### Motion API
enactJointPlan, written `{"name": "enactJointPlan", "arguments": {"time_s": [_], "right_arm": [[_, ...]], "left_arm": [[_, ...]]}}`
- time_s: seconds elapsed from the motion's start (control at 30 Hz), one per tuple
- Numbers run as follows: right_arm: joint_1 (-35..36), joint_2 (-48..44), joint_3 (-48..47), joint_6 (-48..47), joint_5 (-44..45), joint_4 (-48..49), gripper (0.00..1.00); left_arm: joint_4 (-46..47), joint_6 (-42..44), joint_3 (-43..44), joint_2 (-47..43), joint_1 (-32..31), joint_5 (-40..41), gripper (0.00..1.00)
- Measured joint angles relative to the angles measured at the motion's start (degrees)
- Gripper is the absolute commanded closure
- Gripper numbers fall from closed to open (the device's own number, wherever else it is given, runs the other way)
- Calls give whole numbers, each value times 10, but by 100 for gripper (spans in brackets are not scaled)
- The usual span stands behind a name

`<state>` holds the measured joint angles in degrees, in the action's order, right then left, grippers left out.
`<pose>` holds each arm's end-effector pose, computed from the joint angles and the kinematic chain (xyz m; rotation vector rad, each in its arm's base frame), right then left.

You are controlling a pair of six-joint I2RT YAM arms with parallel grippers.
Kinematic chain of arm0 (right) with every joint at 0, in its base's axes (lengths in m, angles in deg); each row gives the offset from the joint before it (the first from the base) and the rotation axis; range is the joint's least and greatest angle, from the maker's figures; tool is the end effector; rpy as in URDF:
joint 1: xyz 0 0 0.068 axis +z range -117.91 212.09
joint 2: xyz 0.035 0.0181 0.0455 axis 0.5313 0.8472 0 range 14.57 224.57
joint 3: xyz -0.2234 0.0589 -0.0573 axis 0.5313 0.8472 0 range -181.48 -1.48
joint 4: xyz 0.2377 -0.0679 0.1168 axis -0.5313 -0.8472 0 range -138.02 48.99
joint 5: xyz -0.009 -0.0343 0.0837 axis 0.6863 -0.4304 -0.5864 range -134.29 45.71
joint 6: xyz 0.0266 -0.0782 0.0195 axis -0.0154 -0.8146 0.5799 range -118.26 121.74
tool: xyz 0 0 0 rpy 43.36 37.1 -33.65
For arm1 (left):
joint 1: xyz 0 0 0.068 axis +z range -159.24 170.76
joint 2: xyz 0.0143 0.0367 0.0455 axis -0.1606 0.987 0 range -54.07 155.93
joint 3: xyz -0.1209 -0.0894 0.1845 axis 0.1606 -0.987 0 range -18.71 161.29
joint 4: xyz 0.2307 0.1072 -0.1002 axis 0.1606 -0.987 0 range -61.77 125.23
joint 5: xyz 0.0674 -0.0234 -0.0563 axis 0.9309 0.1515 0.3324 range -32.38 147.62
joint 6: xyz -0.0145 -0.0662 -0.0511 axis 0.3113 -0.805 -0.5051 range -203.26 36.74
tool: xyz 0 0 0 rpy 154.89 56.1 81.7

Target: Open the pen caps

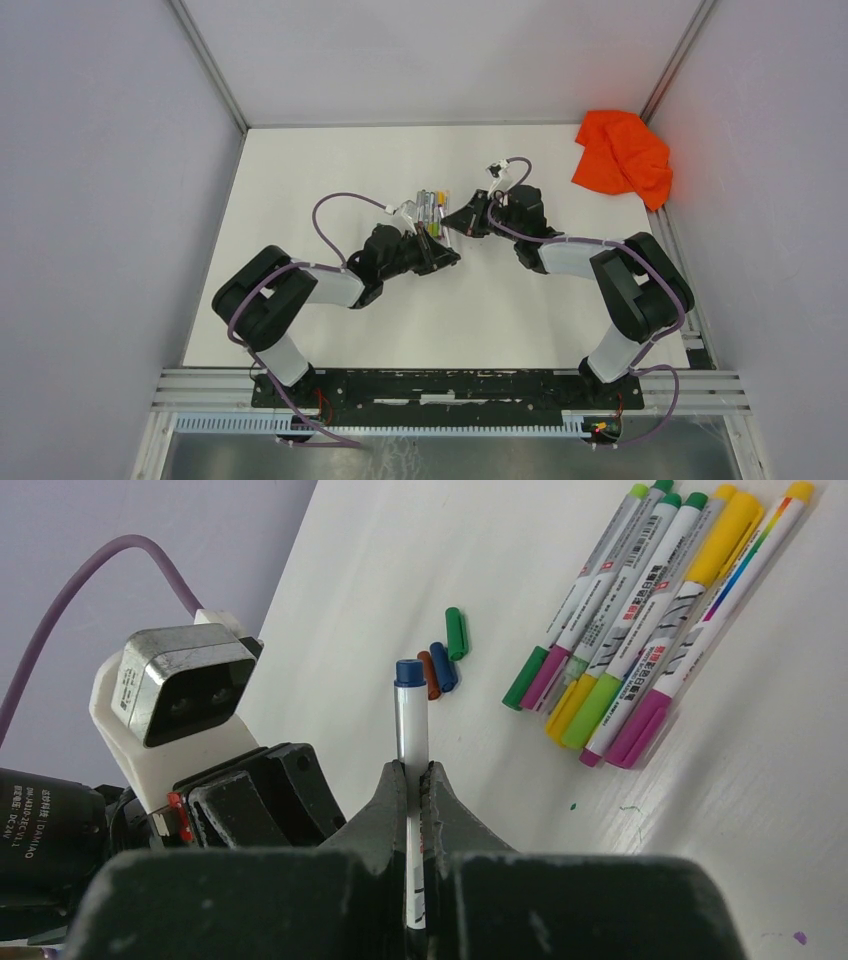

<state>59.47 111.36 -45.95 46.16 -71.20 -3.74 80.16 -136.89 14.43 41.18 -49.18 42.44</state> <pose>0.3288 0.2083 0.1360 -0.0657 2.0112 1.2735 0.2587 -0.2422 0.0976 -0.0453 2.1008 -1.3147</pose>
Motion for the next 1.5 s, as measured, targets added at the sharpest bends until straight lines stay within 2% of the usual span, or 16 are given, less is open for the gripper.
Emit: {"name": "enactJointPlan", "arguments": {"time_s": [0.37,0.9,1.17,1.5], "right_arm": [[-6,0,3,14,-7,20,100],[-43,-10,43,81,-107,101,100],[-52,-70,137,95,-148,191,100],[-49,-130,236,120,-201,307,100]], "left_arm": [[36,-1,-15,-2,-1,-5,98],[36,47,-29,-46,-24,-23,98],[2,68,-49,-101,-62,-46,98],[-20,71,-118,-215,-122,-39,98]]}}
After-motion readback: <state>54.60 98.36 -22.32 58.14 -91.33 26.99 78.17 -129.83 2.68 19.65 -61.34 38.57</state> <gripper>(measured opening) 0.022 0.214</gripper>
